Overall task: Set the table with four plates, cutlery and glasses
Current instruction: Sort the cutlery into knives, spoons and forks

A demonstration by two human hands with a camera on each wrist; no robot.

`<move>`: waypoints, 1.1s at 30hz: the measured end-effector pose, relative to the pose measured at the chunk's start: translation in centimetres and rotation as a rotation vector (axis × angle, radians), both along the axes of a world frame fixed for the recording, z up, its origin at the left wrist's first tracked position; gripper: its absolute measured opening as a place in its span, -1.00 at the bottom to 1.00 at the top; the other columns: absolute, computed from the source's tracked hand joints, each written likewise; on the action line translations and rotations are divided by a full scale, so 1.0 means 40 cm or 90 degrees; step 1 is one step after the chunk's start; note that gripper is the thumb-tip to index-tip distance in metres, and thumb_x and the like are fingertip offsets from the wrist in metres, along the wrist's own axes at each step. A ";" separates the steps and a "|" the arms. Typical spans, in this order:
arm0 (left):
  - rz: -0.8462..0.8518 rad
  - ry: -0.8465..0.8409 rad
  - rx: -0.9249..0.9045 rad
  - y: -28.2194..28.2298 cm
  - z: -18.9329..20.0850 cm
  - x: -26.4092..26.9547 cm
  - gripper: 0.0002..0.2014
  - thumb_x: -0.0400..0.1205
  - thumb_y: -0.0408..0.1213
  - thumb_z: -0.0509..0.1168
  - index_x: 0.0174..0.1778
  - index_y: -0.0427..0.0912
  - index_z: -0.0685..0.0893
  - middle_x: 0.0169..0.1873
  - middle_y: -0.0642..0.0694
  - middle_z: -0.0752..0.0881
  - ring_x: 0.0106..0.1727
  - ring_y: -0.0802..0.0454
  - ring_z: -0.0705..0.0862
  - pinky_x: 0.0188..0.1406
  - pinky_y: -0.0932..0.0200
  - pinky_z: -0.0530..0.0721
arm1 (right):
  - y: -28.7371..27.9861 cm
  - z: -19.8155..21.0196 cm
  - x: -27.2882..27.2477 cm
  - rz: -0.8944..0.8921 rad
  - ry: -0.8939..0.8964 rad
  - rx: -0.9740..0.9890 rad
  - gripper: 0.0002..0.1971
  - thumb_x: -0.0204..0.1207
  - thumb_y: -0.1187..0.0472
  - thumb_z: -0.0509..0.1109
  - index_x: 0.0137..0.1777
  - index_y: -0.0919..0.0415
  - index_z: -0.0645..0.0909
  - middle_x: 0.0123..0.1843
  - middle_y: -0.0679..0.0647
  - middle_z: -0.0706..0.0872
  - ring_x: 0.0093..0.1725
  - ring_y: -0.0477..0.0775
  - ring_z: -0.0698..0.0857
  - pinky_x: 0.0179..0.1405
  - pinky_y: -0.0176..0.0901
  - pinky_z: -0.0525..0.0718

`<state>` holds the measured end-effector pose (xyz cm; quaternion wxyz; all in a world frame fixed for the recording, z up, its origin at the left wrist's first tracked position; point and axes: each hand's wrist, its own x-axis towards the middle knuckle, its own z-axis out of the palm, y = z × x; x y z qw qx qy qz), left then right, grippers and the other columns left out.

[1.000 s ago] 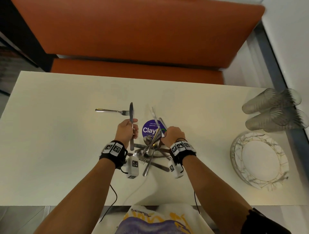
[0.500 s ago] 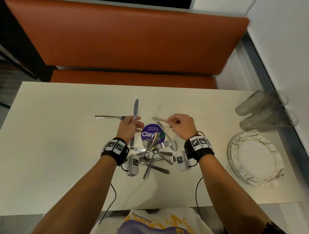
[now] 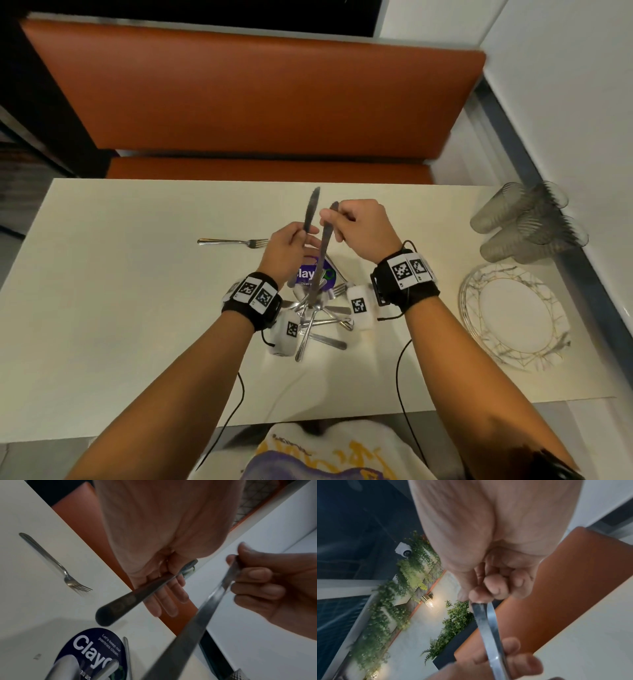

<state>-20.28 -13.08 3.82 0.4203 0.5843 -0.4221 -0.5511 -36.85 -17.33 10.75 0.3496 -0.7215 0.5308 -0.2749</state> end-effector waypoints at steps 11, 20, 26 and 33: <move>0.014 0.194 0.067 0.082 0.032 -0.059 -0.63 0.87 -0.40 0.02 -0.03 -0.23 0.73 -0.47 -0.18 0.55 -0.58 0.00 0.30 -0.53 0.11 0.21 | 0.026 -0.063 0.018 -0.154 -0.027 -0.039 -0.73 0.52 -0.05 0.57 0.00 0.12 0.66 -0.47 0.04 0.73 -0.53 -0.05 0.66 -0.47 -0.36 0.56; -0.013 0.184 0.085 0.102 0.040 -0.054 -0.67 0.86 -0.34 0.04 -0.02 -0.29 0.70 -0.43 -0.26 0.55 -0.59 -0.05 0.42 -0.61 0.21 0.35 | 0.033 -0.056 0.023 -0.134 -0.080 0.006 -0.74 0.58 0.10 0.54 -0.13 0.32 0.67 -0.49 0.04 0.75 -0.62 -0.13 0.69 -0.55 -0.37 0.60; -0.040 0.148 0.085 0.115 0.018 -0.036 -0.66 0.87 -0.28 0.02 -0.08 -0.31 0.63 -0.45 -0.16 0.49 -0.56 -0.03 0.38 -0.64 0.21 0.32 | 0.015 -0.058 0.033 -0.139 -0.130 -0.005 -0.72 0.59 0.08 0.53 -0.14 0.31 0.64 -0.48 0.09 0.77 -0.63 -0.01 0.70 -0.60 -0.28 0.60; 0.082 0.048 0.166 0.156 -0.065 0.034 -0.73 0.78 -0.34 0.09 -0.22 -0.17 0.56 -0.51 0.02 0.45 -0.58 0.12 0.34 -0.66 0.30 0.32 | 0.073 -0.193 0.058 -0.112 -0.002 0.075 -0.76 0.63 -0.08 0.41 0.03 0.08 0.72 -0.31 -0.03 0.82 -0.37 -0.14 0.76 -0.28 -0.25 0.74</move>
